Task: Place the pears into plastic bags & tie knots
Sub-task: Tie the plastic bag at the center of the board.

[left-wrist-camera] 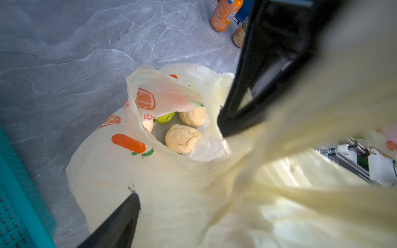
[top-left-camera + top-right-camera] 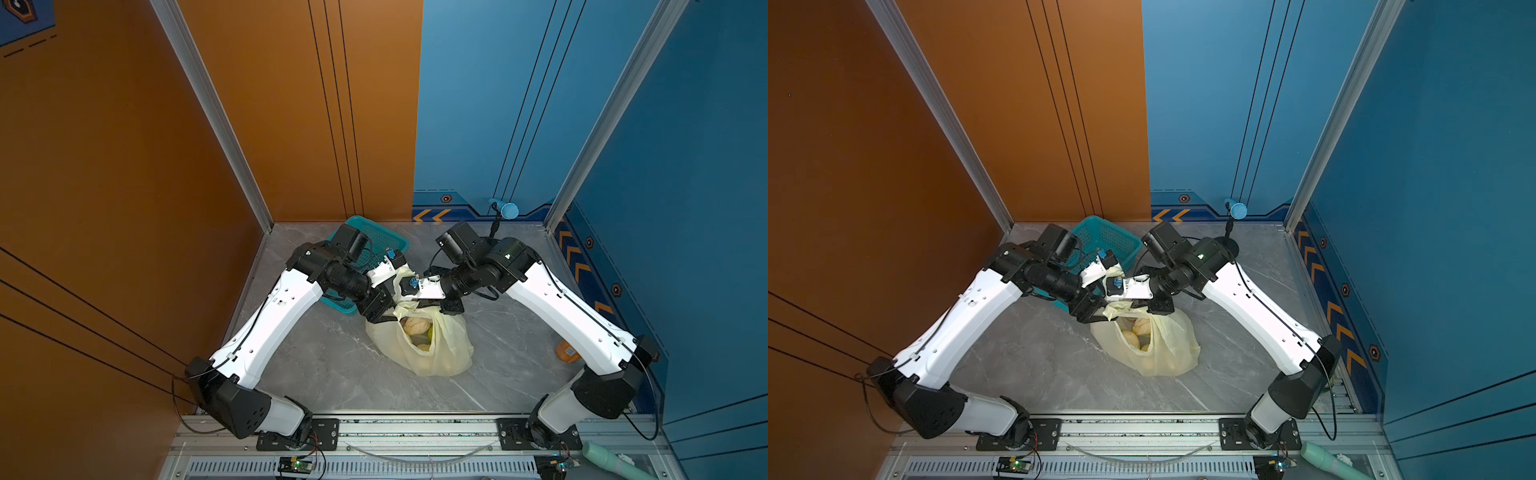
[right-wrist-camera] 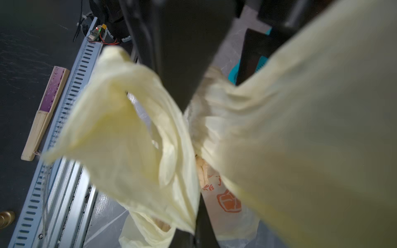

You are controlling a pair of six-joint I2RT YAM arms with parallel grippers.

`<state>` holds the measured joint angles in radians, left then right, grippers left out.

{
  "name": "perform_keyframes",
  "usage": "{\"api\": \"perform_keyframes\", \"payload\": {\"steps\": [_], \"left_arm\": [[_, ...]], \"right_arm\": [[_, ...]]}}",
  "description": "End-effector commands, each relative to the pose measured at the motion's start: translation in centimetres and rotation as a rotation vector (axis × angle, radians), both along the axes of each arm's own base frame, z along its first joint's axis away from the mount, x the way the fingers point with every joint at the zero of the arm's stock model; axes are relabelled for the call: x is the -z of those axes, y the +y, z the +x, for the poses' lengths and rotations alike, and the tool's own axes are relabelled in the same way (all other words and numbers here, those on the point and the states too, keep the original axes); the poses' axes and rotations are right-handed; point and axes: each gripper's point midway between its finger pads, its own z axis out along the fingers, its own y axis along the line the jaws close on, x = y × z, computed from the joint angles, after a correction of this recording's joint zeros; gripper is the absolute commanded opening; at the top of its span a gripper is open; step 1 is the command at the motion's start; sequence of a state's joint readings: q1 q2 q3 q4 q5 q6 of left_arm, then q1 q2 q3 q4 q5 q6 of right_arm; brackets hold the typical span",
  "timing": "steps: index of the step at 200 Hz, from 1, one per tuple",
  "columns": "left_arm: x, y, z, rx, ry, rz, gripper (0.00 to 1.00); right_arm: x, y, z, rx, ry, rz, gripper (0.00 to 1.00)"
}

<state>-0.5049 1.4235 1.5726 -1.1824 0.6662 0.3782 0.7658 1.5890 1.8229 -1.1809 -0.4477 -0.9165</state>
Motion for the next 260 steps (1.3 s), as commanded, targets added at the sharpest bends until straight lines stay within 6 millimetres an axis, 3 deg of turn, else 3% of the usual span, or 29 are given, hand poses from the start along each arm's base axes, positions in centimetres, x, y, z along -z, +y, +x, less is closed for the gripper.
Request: {"api": "perform_keyframes", "payload": {"steps": [1, 26, 38, 76, 93, 149, 203, 260], "left_arm": [[-0.4, -0.1, -1.2, 0.042, 0.01, -0.029, 0.84], [-1.1, -0.4, -0.8, 0.045, -0.006, -0.041, 0.85], [-2.0, -0.6, -0.6, 0.049, -0.023, -0.063, 0.93], [-4.7, -0.4, 1.1, -0.034, -0.122, -0.111, 0.95], [-5.4, -0.4, 0.8, -0.035, -0.134, -0.144, 1.0], [-4.7, -0.8, 0.3, -0.026, -0.122, -0.138, 0.98], [-6.7, -1.7, -1.5, 0.066, -0.129, -0.263, 0.98], [-4.4, -1.8, 1.9, -0.051, -0.127, -0.193, 0.97]], "right_arm": [[-1.0, 0.2, 1.6, 0.091, -0.031, 0.007, 0.0], [-1.0, 0.3, 1.7, 0.104, -0.024, 0.009, 0.0], [-1.0, 0.3, 1.7, 0.109, -0.018, 0.012, 0.0], [-1.0, 0.3, 2.0, 0.15, -0.002, 0.01, 0.0], [-1.0, 0.2, 2.2, 0.173, 0.009, 0.009, 0.0], [-1.2, 0.1, 2.3, 0.213, 0.045, 0.027, 0.0], [-1.2, -0.5, 3.6, 0.296, 0.077, 0.034, 0.0], [-2.3, 0.8, 1.0, 0.175, 0.089, 0.093, 0.0]]}}
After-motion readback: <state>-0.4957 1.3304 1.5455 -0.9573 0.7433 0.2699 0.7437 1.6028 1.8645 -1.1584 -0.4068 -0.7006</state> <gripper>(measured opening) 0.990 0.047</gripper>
